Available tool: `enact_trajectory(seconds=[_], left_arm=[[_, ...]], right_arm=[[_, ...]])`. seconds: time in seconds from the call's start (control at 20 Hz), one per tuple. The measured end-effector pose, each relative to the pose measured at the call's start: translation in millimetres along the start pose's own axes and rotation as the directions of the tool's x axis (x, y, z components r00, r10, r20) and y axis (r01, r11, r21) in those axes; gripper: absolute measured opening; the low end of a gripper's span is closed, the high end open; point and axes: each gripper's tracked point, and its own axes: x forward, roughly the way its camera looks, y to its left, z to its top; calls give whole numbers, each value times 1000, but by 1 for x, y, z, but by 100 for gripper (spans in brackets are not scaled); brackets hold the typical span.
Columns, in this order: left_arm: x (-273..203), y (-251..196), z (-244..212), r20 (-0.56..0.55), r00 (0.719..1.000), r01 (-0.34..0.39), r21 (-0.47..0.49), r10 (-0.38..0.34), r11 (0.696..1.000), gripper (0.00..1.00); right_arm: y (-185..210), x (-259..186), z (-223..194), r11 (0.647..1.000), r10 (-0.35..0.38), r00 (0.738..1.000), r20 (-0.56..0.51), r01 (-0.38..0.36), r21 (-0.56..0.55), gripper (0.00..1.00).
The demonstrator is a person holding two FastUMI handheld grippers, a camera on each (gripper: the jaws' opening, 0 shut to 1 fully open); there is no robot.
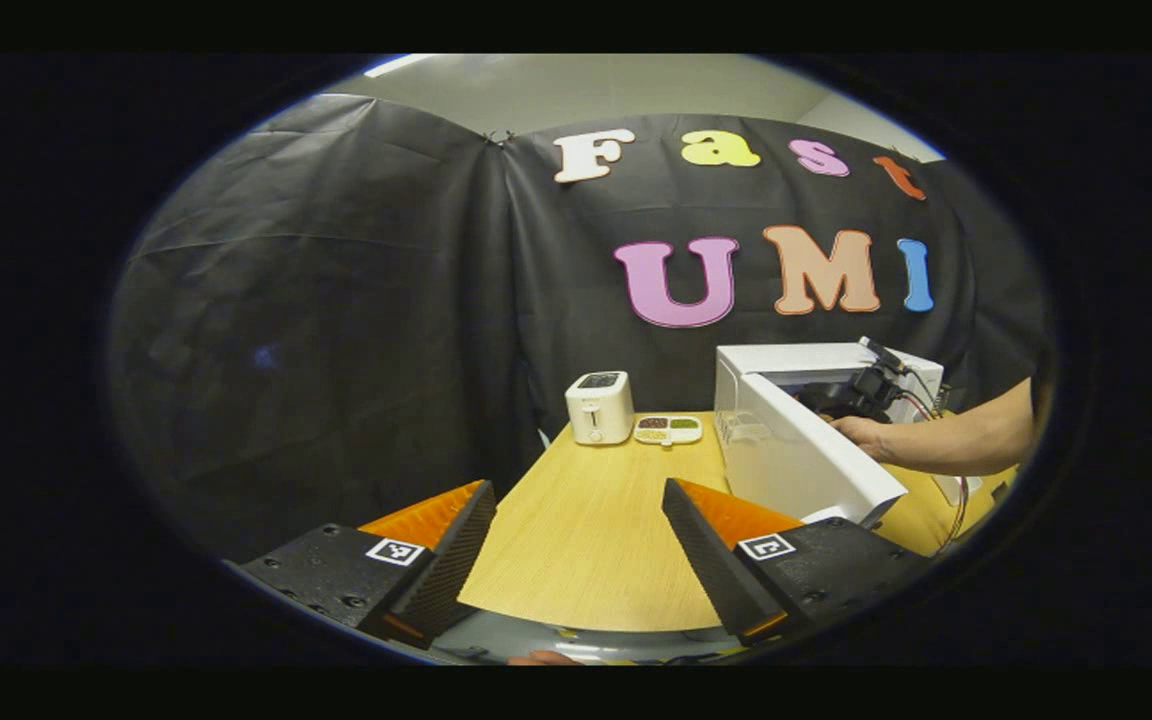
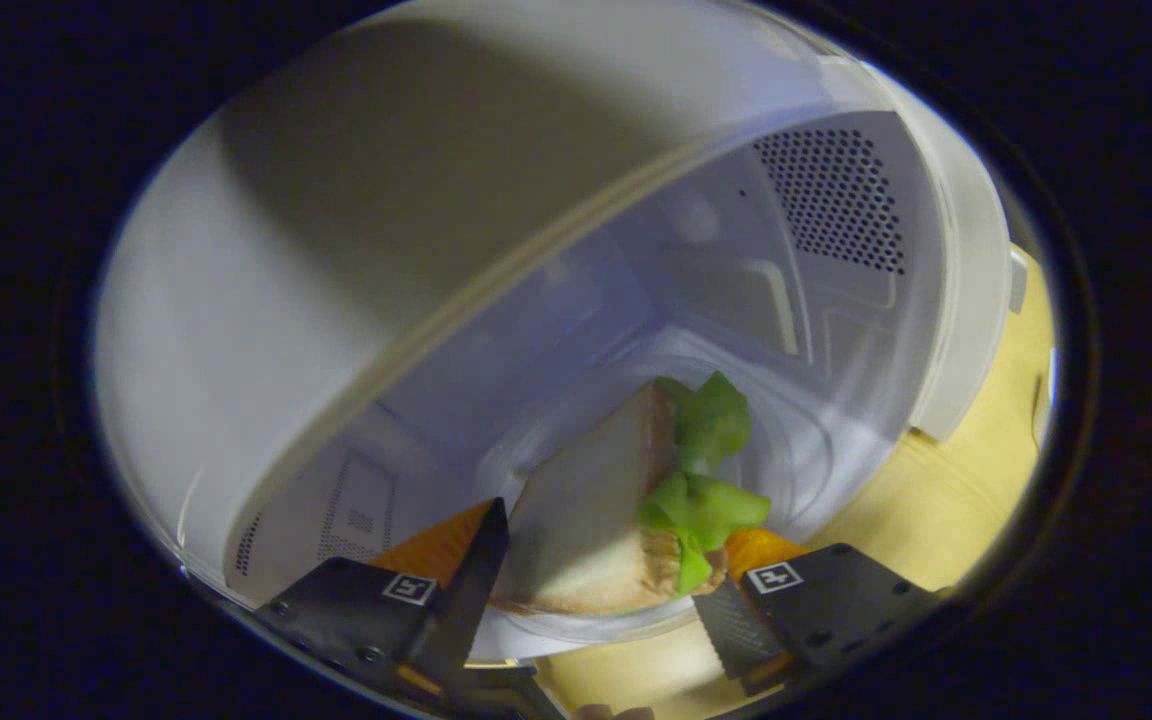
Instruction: Open the microwave oven with the left hand, put the food in, and close the microwave oven.
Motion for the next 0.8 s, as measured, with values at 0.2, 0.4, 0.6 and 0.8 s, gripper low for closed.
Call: enact_trajectory(seconds=[0.2,0.4,0.6,0.8], left_arm=[[6,-12,4,13,999,36,-6,-36,999,100],[7,-24,5,22,998,64,-30,-63,998,98],[5,-24,4,26,998,62,-43,-61,997,98],[-3,-21,0,16,999,52,-61,-51,997,100]], right_arm=[[-21,-19,11,994,-79,993,-87,85,64,87],[-31,-37,0,990,-103,977,-187,120,80,87],[-40,-53,-5,983,-129,956,-263,158,93,99],[-49,-66,1,981,-145,951,-272,174,86,92]])
